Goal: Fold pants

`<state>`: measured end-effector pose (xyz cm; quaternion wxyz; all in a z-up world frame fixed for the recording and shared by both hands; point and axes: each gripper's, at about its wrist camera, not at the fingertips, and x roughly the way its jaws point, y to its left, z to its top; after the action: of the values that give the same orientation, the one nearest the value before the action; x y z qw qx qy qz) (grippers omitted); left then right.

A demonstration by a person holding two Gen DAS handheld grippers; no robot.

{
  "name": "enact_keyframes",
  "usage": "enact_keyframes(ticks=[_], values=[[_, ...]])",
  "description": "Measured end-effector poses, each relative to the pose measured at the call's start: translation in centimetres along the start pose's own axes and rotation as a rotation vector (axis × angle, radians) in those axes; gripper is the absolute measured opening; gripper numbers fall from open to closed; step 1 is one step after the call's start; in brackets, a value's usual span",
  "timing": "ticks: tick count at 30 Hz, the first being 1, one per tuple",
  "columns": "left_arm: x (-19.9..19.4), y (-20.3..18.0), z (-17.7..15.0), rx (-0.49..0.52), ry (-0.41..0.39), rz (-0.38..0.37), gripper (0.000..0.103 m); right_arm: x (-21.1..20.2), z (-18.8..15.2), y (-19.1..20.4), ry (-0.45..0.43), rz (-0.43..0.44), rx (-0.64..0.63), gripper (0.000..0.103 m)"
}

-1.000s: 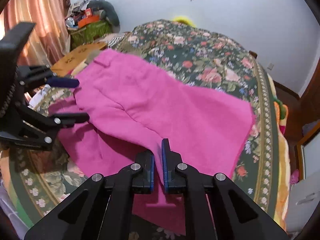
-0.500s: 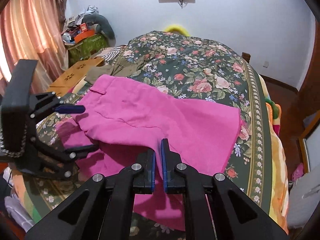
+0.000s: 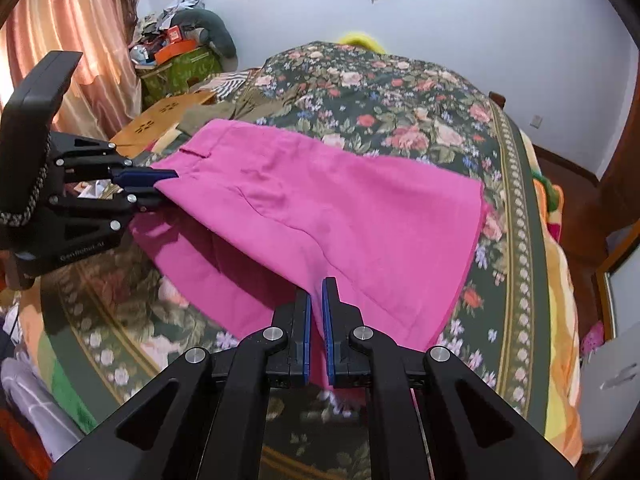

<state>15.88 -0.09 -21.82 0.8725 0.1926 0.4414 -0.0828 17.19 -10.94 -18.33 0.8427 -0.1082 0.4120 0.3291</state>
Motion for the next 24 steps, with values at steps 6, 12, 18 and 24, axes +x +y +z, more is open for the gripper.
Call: enact_keyframes(ticks=[6, 12, 18, 24], values=[[0.0, -0.1, -1.0, -0.034, 0.022, -0.048, 0.016, 0.2, -1.3, 0.6, 0.022, 0.01, 0.007, 0.005], [0.1, -0.2, -1.7, -0.055, 0.055, -0.074, 0.016, 1.0, -2.1, 0.5, 0.062, 0.026, 0.036, 0.005], [-2.2, 1.2, -2.0, -0.123, 0.033, -0.136, 0.019, -0.1, -2.2, 0.2, 0.066, 0.065, 0.081, 0.007], [-5.4, 4.6, -1.8, -0.22, -0.022, -0.162, 0.038, -2.2, -1.3, -0.4, 0.059, 0.08, 0.102, 0.019]])
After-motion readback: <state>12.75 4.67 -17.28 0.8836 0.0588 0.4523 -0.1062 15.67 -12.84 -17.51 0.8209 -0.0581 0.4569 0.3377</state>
